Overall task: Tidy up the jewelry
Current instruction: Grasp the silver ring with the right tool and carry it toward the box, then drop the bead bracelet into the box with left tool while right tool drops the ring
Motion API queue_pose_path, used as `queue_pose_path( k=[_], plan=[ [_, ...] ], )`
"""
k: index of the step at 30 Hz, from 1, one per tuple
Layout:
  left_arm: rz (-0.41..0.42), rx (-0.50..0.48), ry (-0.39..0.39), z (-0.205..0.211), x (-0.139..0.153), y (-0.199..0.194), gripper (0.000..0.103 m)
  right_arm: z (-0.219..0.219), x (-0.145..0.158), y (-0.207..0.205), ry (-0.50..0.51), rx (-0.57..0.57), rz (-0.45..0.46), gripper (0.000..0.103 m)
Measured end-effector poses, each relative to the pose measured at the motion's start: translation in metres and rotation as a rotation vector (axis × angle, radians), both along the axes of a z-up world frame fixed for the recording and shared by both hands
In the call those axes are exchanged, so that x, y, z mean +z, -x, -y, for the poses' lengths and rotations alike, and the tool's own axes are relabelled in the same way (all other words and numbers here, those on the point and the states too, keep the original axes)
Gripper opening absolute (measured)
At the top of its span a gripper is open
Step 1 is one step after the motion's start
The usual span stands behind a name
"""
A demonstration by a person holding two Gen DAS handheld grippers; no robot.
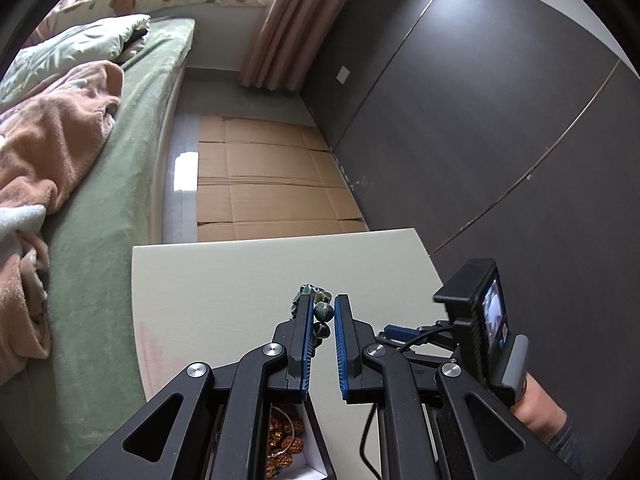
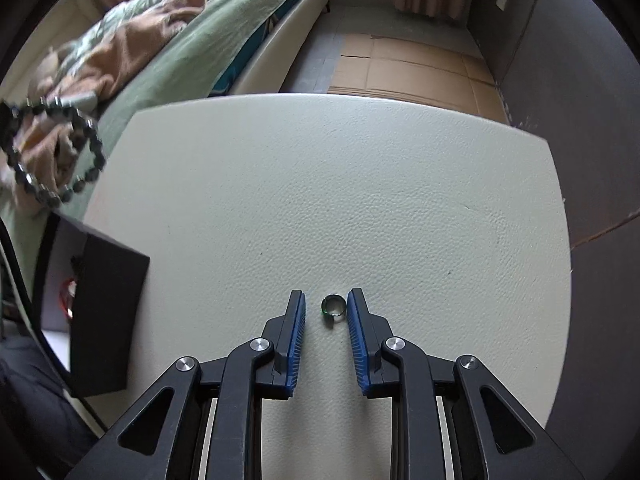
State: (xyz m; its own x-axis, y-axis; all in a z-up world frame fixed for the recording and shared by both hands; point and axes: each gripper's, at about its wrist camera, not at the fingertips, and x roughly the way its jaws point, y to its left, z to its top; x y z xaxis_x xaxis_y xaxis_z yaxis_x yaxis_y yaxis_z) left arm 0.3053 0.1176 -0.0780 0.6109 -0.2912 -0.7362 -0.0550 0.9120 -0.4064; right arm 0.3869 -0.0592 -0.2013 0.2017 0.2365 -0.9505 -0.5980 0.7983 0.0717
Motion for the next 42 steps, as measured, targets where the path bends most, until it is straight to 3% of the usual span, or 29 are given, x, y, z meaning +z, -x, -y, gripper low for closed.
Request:
queue_pose_path(
  k=[2,4,8,18,26,35,36,38,39,40,42],
  plan=[
    [0.003,0.004,0.002,-0.002,0.001,0.002,0.011,-0.003,0.0,0.003,0.026,0.005,0.014,0.024],
    [0.008,0.009,0.01,-0.005,0.002,0.005,0.011,-0.003,0.0,0.004,0.044,0.0,0.024,0.015],
    [0.019,0.007,0.017,-0.008,0.006,0.014,0.011,0.0,0.002,0.004,0.049,-0.017,0.01,0.014],
    [0.049,-0.004,-0.015,-0.015,0.025,0.045,0.011,0.006,0.048,0.026,-0.049,-0.029,0.049,0.014],
    [-0.015,0.053,-0.03,-0.031,0.011,0.06,0.011,-0.015,0.093,0.06,-0.147,0.008,0.103,0.014],
    [-0.063,0.077,0.034,-0.042,0.0,0.065,0.012,-0.048,0.108,0.092,-0.179,0.087,0.114,0.014],
    [-0.063,0.081,0.034,-0.042,0.001,0.067,0.015,-0.048,0.109,0.094,-0.182,0.09,0.113,0.014],
    [-0.053,0.089,0.036,-0.044,0.003,0.07,0.035,-0.05,0.109,0.097,-0.192,0.1,0.105,0.014],
    [-0.044,0.097,0.042,-0.045,0.004,0.074,0.054,-0.051,0.108,0.098,-0.195,0.103,0.101,0.014],
    [-0.039,0.104,0.045,-0.047,0.004,0.075,0.061,-0.053,0.107,0.1,-0.2,0.107,0.097,0.014],
    [-0.031,0.119,0.049,-0.05,0.005,0.08,0.061,-0.057,0.107,0.103,-0.217,0.119,0.084,0.014]
  ],
)
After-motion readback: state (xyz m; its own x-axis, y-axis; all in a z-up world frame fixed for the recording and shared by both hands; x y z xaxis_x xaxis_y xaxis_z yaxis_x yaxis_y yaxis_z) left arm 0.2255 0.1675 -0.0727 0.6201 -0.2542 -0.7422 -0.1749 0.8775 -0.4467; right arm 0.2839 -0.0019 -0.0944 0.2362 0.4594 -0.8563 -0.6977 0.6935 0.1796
